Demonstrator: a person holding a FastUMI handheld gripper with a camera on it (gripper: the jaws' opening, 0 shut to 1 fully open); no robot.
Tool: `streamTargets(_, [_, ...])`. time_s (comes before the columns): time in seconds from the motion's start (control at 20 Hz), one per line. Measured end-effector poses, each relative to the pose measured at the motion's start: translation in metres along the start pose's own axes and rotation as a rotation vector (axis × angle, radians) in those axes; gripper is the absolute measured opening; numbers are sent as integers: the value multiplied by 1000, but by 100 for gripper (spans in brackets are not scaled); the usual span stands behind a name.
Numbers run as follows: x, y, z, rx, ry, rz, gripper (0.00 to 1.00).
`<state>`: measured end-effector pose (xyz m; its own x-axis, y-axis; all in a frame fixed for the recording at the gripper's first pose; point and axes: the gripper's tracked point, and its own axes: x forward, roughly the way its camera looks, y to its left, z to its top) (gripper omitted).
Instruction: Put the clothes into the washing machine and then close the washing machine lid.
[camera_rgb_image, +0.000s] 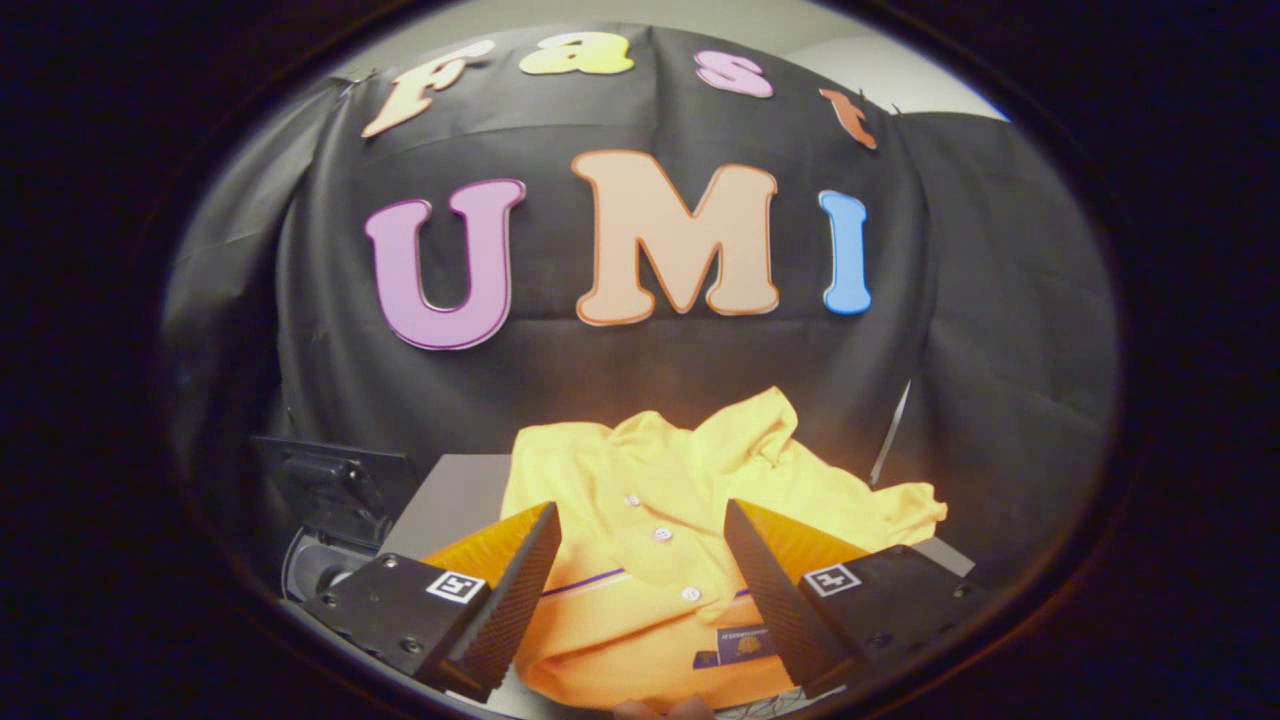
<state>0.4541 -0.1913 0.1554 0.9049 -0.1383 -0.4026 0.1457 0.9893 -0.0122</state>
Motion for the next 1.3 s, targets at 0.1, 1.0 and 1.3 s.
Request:
streamTargets(0.1, [18, -4, -19, -1, 128, -9, 99])
streamTargets(1.0, [-21, 70, 32, -3, 23, 62, 7])
streamTargets(1.3, [-51, 166, 63, -20, -31, 193, 7])
